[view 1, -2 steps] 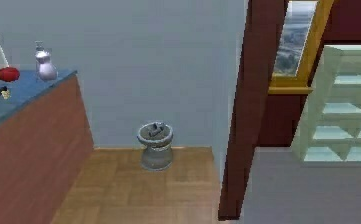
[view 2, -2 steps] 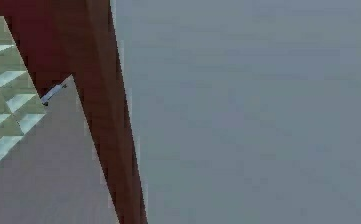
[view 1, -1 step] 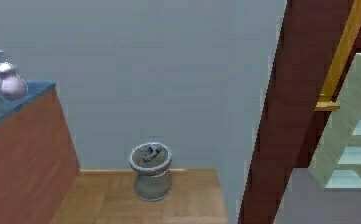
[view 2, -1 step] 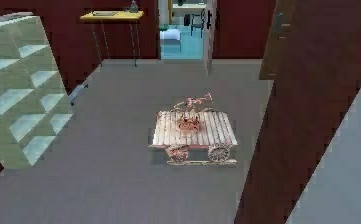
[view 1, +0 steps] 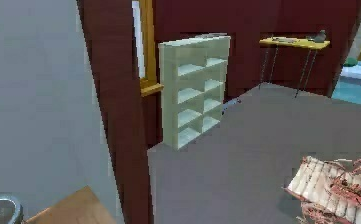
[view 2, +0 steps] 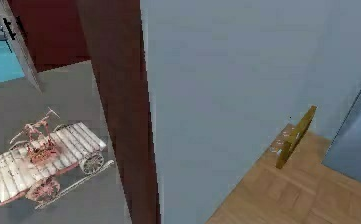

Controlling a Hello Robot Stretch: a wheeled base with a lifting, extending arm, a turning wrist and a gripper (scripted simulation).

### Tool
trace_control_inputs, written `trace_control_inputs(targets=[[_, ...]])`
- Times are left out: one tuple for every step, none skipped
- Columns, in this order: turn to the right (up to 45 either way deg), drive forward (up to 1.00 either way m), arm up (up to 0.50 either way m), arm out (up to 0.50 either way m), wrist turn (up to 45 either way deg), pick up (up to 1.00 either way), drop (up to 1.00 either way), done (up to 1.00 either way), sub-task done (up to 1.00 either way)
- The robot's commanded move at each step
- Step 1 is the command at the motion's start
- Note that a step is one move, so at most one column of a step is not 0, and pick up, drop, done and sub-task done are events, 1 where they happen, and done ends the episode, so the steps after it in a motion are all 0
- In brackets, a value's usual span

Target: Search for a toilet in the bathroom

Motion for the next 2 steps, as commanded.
trace_control_inputs(targets=[[36.0,0.0,0.0,0.0,0.0,0.0,0.0,0.0,0.0],[0.0,0.55,0.0,0.0,0.0,0.0,0.0,0.0,0.0]])
